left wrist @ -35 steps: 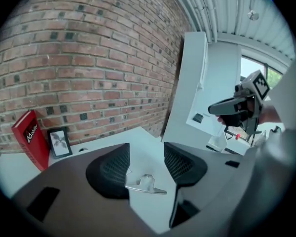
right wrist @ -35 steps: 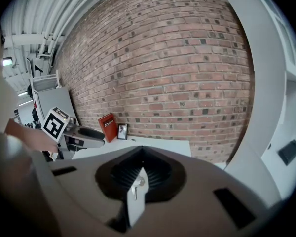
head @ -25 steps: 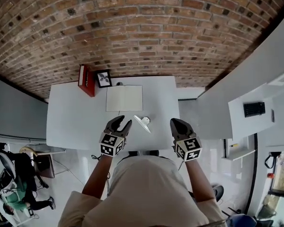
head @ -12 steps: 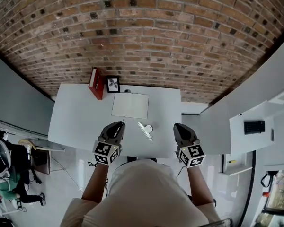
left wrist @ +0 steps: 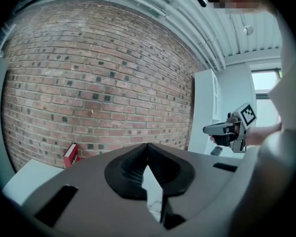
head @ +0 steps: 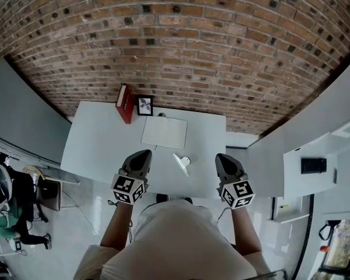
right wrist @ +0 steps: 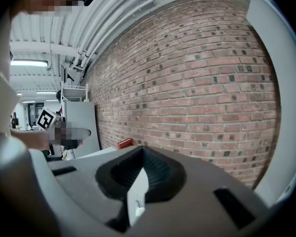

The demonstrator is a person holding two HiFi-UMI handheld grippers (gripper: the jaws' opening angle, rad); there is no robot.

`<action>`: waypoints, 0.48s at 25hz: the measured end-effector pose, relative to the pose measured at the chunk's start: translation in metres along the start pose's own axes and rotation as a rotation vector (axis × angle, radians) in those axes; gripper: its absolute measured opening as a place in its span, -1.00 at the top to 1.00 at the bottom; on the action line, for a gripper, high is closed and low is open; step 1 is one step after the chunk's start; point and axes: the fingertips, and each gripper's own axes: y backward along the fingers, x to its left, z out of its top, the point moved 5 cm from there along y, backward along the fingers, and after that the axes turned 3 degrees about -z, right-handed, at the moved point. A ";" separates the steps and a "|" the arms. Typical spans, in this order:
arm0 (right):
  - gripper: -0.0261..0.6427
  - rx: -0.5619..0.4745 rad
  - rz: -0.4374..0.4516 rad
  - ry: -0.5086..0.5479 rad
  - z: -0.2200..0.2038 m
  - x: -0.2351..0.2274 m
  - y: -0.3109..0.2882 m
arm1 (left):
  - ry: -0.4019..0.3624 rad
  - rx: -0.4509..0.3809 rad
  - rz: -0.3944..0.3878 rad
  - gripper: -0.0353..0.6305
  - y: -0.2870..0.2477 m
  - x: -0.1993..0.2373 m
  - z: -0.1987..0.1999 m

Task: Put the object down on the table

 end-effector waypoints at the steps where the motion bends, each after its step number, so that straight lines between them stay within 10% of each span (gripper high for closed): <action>1: 0.92 0.001 0.002 0.002 0.000 0.001 0.000 | -0.001 -0.002 0.001 0.91 0.001 0.000 0.000; 12: 0.92 0.010 0.014 0.011 -0.004 0.010 -0.001 | 0.017 0.003 -0.002 0.91 0.006 0.000 -0.006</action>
